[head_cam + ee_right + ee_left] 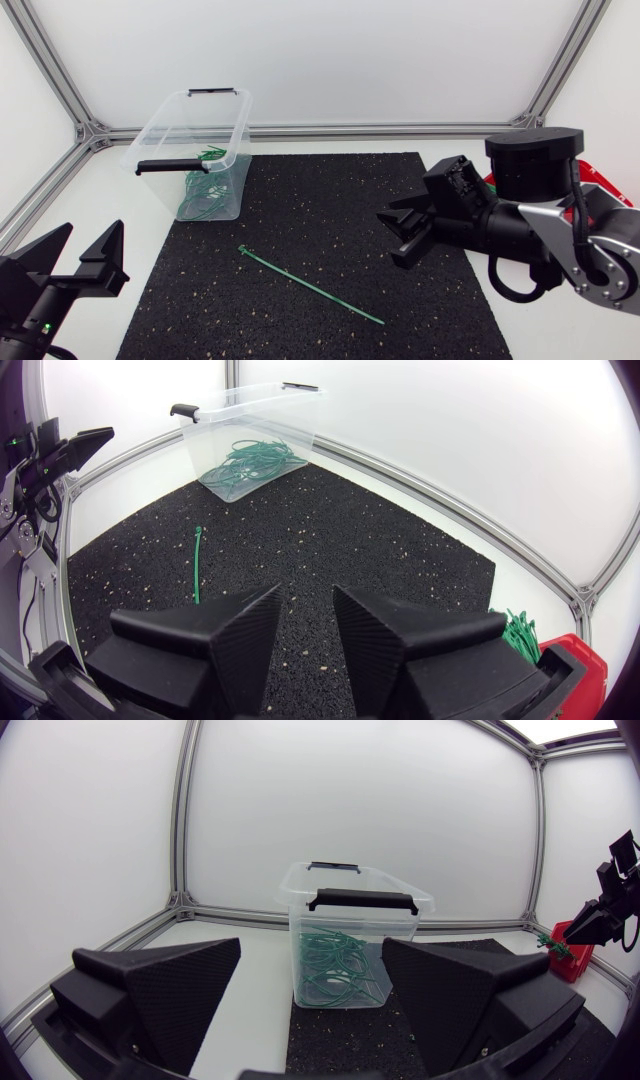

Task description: Take a green cable tie from the red box, thread the tail through the head to close it, then place it in the transparent bin on the left.

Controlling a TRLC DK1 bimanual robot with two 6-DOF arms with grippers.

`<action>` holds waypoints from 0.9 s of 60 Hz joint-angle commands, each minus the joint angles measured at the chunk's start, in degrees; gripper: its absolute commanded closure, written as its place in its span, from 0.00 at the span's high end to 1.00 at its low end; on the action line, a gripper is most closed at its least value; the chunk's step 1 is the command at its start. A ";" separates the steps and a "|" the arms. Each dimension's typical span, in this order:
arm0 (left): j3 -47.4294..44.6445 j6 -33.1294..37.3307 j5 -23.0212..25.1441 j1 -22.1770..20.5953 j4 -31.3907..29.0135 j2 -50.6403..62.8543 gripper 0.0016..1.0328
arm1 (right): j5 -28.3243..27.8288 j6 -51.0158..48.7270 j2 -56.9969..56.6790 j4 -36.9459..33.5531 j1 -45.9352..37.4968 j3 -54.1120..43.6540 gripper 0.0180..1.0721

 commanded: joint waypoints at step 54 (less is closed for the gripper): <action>-2.13 -0.50 0.30 -0.54 -1.83 -0.17 0.96 | 7.34 -13.42 25.03 -14.59 15.76 19.98 0.63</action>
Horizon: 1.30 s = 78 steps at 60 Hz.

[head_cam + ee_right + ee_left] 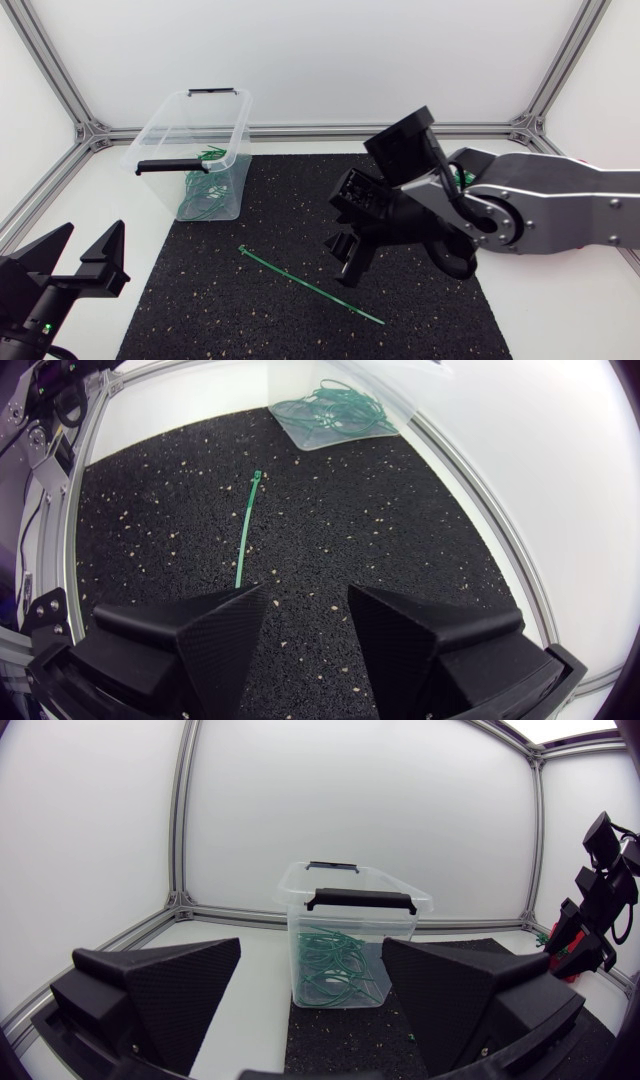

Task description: Take a green cable tie from the red box, thread the tail through the head to close it, then place it in the transparent bin on the left.

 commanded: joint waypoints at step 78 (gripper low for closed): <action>-2.13 -0.50 0.30 -0.52 -1.81 0.27 0.96 | 1.44 -1.03 40.67 -29.97 8.65 40.86 0.63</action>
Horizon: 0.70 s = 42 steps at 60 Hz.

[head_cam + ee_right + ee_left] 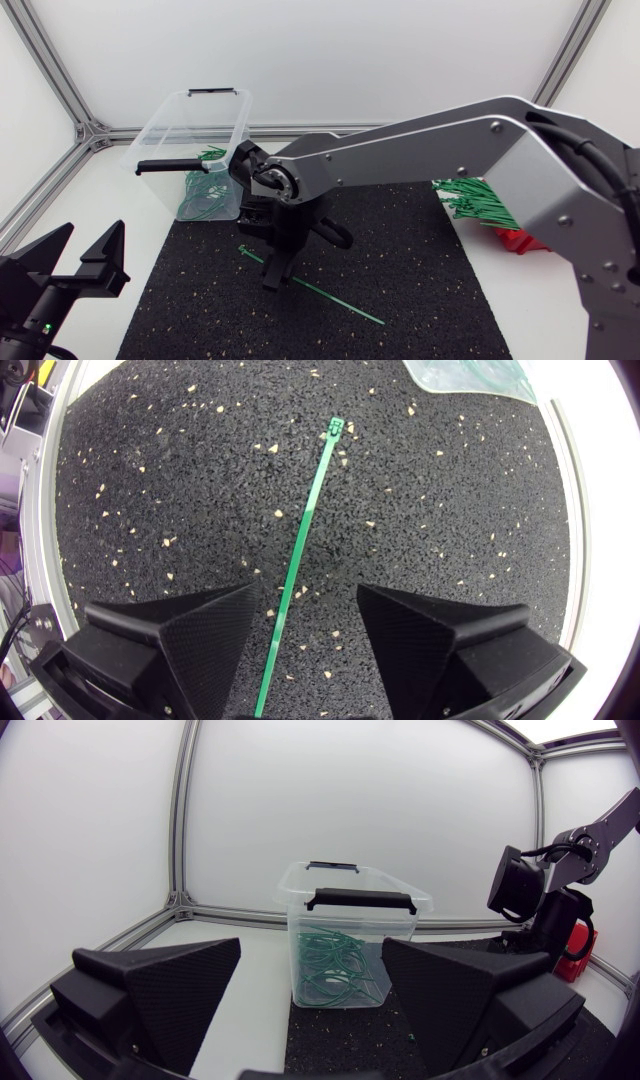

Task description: Take a green cable tie from the red box, thread the tail through the head to close it, then place it in the transparent bin on the left.

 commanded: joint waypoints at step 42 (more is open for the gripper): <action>-2.13 -0.47 0.30 -0.43 -1.70 0.18 0.96 | -3.89 4.96 4.40 0.35 0.83 -1.65 0.17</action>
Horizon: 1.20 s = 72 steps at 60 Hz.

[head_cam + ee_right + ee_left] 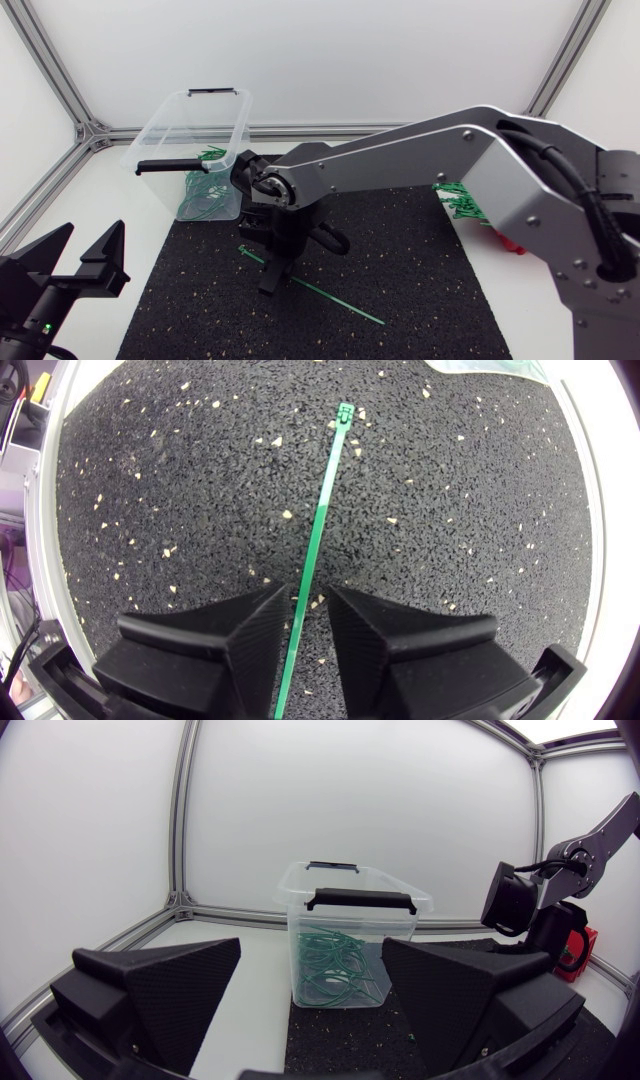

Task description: Take a green cable tie from the red box, thread the tail through the head to close it, then place it in the transparent bin on the left.

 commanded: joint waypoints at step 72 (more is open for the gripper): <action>-2.13 -0.50 0.30 -0.52 -1.81 0.18 0.96 | 0.47 -23.50 -24.32 4.24 -5.85 -31.64 0.05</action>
